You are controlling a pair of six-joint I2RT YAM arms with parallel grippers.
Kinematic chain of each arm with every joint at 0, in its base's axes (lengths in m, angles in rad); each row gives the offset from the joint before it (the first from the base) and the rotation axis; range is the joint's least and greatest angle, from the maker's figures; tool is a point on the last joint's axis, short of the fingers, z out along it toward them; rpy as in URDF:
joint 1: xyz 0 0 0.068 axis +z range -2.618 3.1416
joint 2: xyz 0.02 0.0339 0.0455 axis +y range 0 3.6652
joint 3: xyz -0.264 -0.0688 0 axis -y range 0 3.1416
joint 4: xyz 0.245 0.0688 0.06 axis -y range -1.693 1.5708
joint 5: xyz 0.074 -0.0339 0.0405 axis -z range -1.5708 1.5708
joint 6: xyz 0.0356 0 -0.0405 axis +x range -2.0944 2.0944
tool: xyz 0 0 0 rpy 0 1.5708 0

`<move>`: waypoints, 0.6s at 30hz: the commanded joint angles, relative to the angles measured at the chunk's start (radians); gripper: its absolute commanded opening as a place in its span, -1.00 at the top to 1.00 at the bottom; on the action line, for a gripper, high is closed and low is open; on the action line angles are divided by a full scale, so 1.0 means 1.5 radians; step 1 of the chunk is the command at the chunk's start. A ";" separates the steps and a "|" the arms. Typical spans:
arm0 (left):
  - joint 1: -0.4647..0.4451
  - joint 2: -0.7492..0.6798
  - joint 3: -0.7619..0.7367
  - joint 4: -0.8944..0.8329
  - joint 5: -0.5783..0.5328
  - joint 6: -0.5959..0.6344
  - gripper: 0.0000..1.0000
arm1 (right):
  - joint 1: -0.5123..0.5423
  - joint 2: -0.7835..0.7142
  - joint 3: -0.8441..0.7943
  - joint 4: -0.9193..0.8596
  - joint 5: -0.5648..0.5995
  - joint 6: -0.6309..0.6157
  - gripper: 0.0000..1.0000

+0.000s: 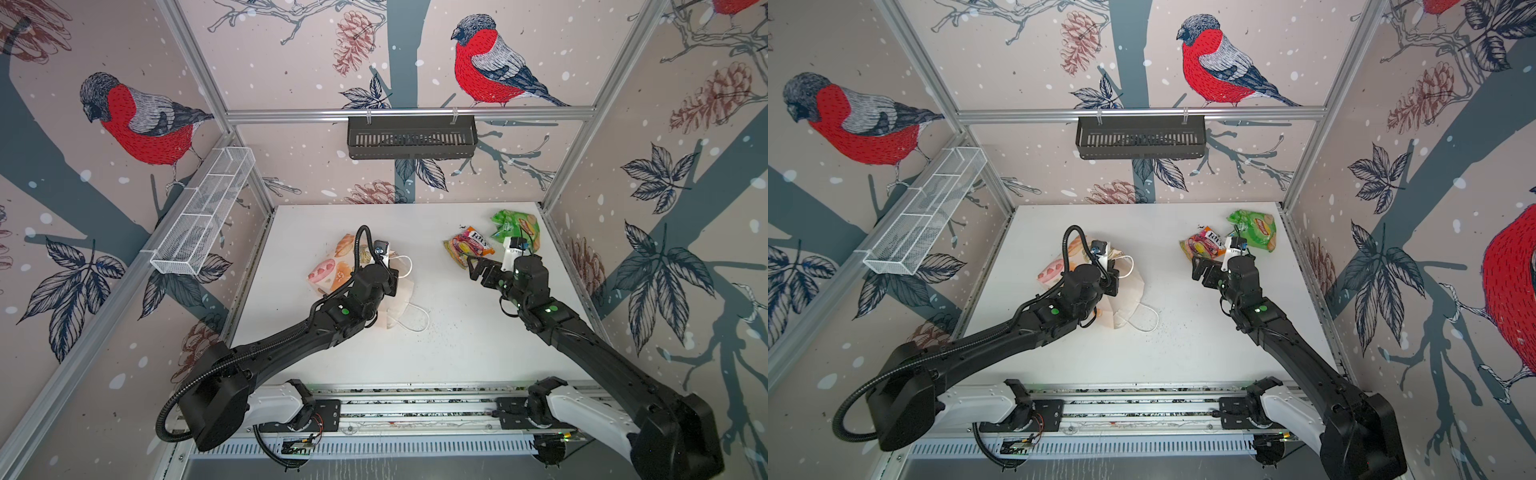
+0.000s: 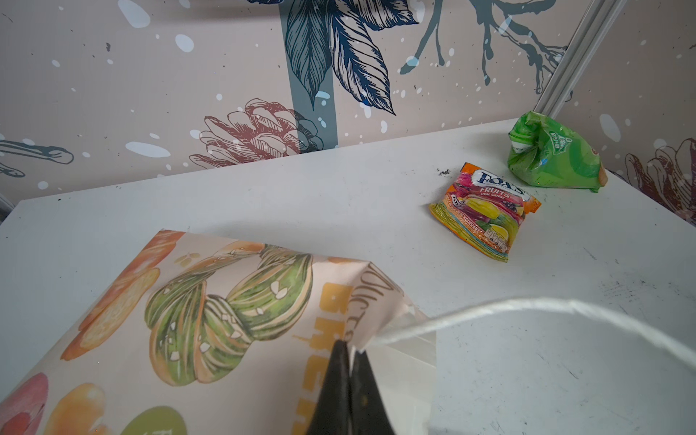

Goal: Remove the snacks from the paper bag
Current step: 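Lower the orange packet onto the table and open the right gripper, then move the right gripper back to the bag opening beside the left gripper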

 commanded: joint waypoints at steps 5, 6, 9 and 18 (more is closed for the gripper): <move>0.000 0.021 0.045 0.002 0.017 0.005 1.00 | 0.004 -0.071 -0.088 0.113 -0.058 0.047 -1.00; 0.000 0.025 0.051 -0.002 0.014 0.009 1.00 | 0.008 -0.078 -0.094 0.121 -0.071 0.053 -1.00; 0.000 0.031 0.066 -0.019 0.013 0.012 1.00 | 0.039 -0.082 -0.112 0.163 -0.094 0.071 -0.99; 0.000 0.007 0.088 -0.087 0.027 0.019 1.00 | 0.198 -0.010 -0.127 0.262 -0.045 0.104 -1.00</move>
